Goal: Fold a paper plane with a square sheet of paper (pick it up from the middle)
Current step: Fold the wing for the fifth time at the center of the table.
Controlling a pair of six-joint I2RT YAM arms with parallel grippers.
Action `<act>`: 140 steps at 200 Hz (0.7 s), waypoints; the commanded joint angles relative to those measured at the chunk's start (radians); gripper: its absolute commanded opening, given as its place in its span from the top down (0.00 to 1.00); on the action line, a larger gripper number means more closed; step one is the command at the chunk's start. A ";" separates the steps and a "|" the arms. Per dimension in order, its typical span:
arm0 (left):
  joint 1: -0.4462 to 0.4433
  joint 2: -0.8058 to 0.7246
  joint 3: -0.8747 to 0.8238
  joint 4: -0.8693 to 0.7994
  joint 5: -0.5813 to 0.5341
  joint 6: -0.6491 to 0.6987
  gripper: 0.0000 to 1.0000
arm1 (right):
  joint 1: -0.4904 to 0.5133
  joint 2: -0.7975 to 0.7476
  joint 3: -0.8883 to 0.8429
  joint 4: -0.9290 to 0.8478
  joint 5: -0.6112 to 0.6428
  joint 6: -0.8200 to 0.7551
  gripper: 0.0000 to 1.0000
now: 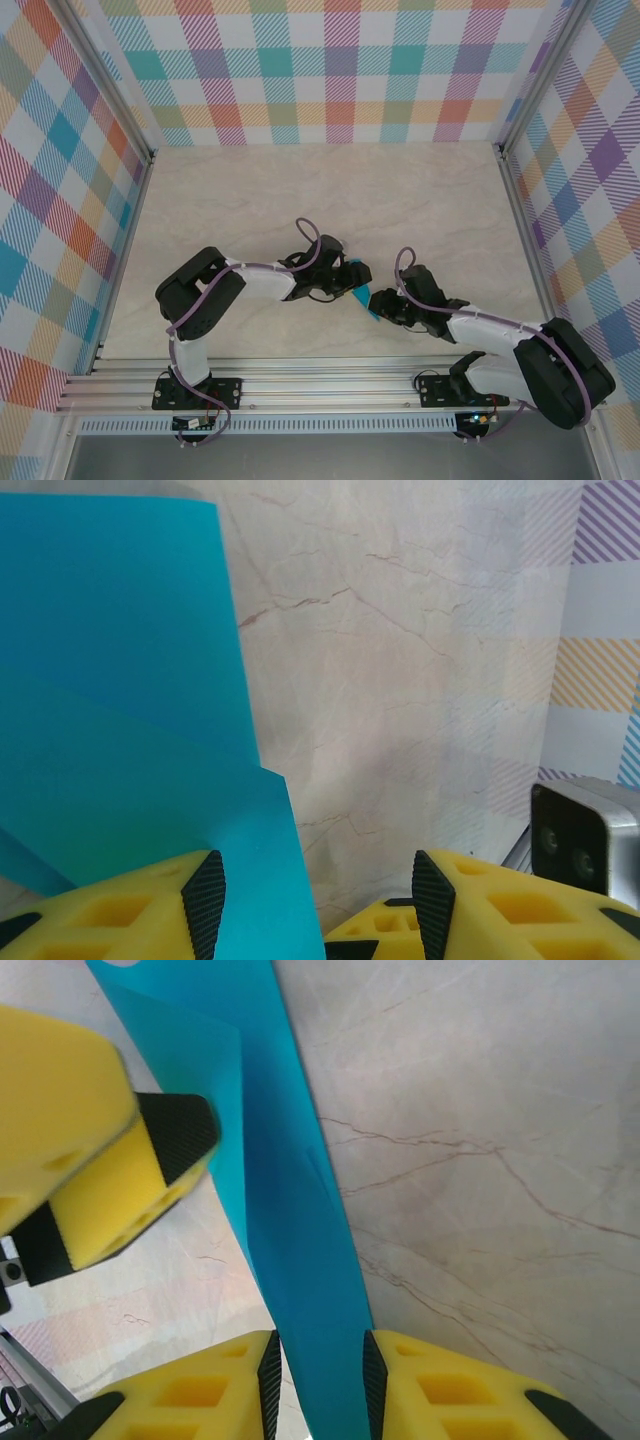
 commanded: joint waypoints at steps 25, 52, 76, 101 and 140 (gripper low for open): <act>0.009 0.019 0.035 -0.018 0.022 0.033 0.45 | -0.037 0.037 0.050 -0.098 -0.089 -0.069 0.74; 0.008 0.025 0.043 -0.029 0.030 0.041 0.45 | -0.048 0.075 0.065 -0.102 -0.100 -0.074 0.79; 0.009 0.030 0.051 -0.045 0.023 0.048 0.45 | -0.053 0.095 0.073 -0.119 -0.092 -0.074 0.81; 0.010 0.042 0.058 -0.048 0.033 0.054 0.45 | -0.055 0.117 0.084 -0.134 -0.102 -0.084 0.87; 0.008 0.061 0.069 -0.053 0.040 0.059 0.45 | -0.056 0.126 0.093 -0.168 -0.099 -0.102 0.87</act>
